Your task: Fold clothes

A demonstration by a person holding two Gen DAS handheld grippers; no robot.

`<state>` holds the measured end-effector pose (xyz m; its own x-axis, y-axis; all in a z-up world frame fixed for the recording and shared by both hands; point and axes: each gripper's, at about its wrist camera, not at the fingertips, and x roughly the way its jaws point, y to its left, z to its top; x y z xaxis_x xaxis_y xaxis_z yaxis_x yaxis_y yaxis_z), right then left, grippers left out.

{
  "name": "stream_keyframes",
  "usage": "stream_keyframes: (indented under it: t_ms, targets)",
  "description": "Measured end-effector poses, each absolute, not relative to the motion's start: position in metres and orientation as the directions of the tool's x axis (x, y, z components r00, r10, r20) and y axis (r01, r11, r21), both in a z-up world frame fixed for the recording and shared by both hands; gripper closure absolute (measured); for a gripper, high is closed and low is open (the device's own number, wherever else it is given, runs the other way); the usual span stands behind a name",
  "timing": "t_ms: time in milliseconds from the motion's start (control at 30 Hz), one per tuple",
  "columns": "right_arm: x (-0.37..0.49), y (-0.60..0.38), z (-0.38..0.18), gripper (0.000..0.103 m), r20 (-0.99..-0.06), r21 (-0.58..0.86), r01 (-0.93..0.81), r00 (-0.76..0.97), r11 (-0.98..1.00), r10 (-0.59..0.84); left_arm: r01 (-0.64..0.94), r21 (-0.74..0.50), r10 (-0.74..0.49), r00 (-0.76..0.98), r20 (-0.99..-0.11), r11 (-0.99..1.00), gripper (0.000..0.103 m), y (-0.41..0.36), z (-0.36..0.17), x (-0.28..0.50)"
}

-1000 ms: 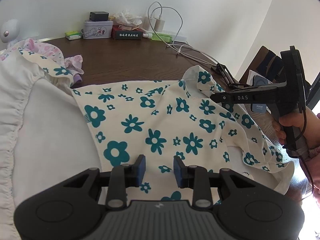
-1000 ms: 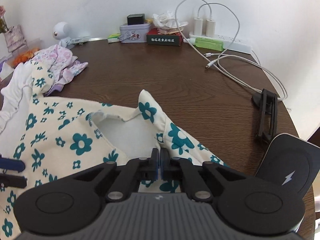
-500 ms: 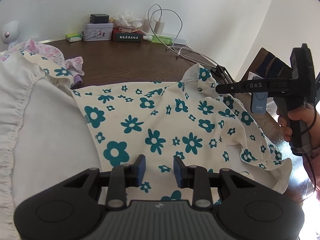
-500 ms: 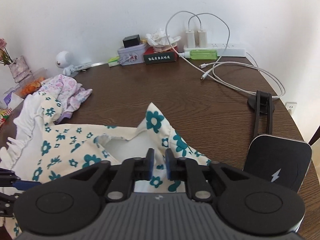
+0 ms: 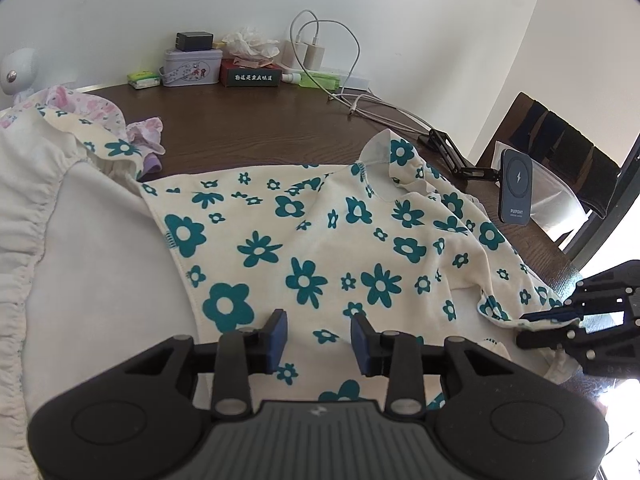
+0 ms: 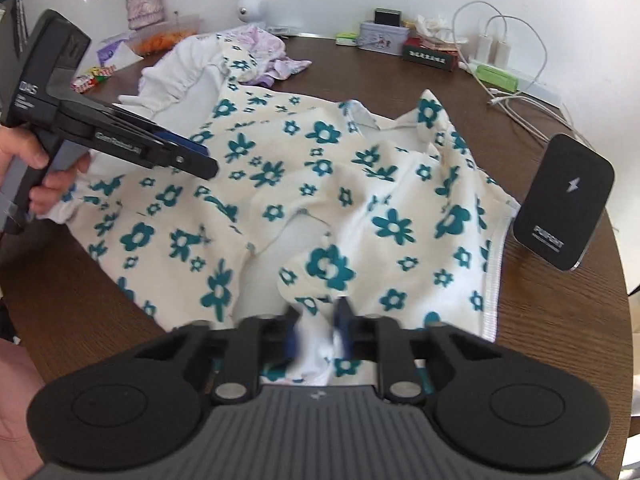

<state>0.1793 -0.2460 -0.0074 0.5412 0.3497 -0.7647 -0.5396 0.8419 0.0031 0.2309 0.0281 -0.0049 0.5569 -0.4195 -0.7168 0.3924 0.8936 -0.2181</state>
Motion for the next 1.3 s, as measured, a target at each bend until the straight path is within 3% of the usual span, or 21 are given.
stream_keyframes:
  t_ms: [267, 300, 333, 400, 567, 800, 900, 933, 1033, 1100, 1167, 1233, 1300]
  targets:
    - [0.171, -0.274, -0.006, 0.096, -0.745, -0.024, -0.473, 0.596, 0.881, 0.299, 0.389, -0.231, -0.427, 0.556, -0.714, 0.892, 0.070, 0.031, -0.005, 0.231]
    - [0.169, -0.273, -0.005, 0.088, -0.742, -0.018, -0.478, 0.595, 0.878, 0.308, 0.390, -0.229, -0.426, 0.556, -0.714, 0.892, 0.070, 0.030, -0.005, 0.231]
    - [0.167, -0.270, -0.002, 0.066, -0.733, -0.018, -0.488, 0.600, 0.873, 0.320, 0.391, -0.227, -0.425, 0.557, -0.713, 0.892, 0.070, 0.030, -0.005, 0.231]
    - [0.162, -0.260, 0.009, 0.041, -0.683, -0.043, -0.522, 0.638, 0.852, 0.356, 0.391, -0.226, -0.425, 0.558, -0.713, 0.892, 0.070, 0.030, -0.005, 0.231]
    - [0.173, -0.207, 0.013, 0.043, -0.662, -0.164, -0.603, 0.655, 0.781, 0.366, 0.390, -0.222, -0.421, 0.558, -0.715, 0.894, 0.068, 0.029, -0.005, 0.230]
    - [0.228, -0.186, -0.007, 0.081, -0.738, 0.041, -0.603, 0.519, 0.796, 0.431, 0.396, -0.233, -0.433, 0.554, -0.711, 0.888, 0.063, 0.029, -0.005, 0.231]
    - [0.231, -0.189, -0.012, 0.087, -0.754, 0.085, -0.592, 0.487, 0.801, 0.440, 0.394, -0.240, -0.437, 0.553, -0.709, 0.887, 0.063, 0.030, -0.005, 0.231]
    - [0.227, -0.191, -0.012, 0.101, -0.760, 0.087, -0.597, 0.478, 0.798, 0.440, 0.394, -0.240, -0.438, 0.553, -0.709, 0.887, 0.063, 0.029, -0.005, 0.231]
    - [0.216, -0.196, -0.011, 0.101, -0.772, 0.093, -0.606, 0.457, 0.790, 0.442, 0.386, -0.251, -0.440, 0.551, -0.709, 0.888, 0.063, 0.030, -0.005, 0.232]
    - [0.210, -0.207, -0.008, 0.099, -0.762, 0.170, -0.583, 0.433, 0.794, 0.481, 0.371, -0.276, -0.448, 0.545, -0.708, 0.887, 0.063, 0.034, -0.003, 0.233]
    - [0.202, -0.219, -0.004, 0.089, -0.744, 0.240, -0.565, 0.415, 0.790, 0.523, 0.369, -0.330, -0.490, 0.546, -0.680, 0.869, 0.063, 0.044, 0.005, 0.228]
    - [0.194, -0.228, -0.001, 0.066, -0.724, 0.294, -0.554, 0.404, 0.779, 0.560, 0.399, -0.338, -0.519, 0.567, -0.640, 0.852, 0.060, 0.057, 0.020, 0.213]
    - [0.187, -0.236, 0.000, 0.065, -0.707, 0.339, -0.550, 0.387, 0.764, 0.592, 0.411, -0.313, -0.512, 0.592, -0.623, 0.856, 0.047, 0.073, 0.032, 0.193]
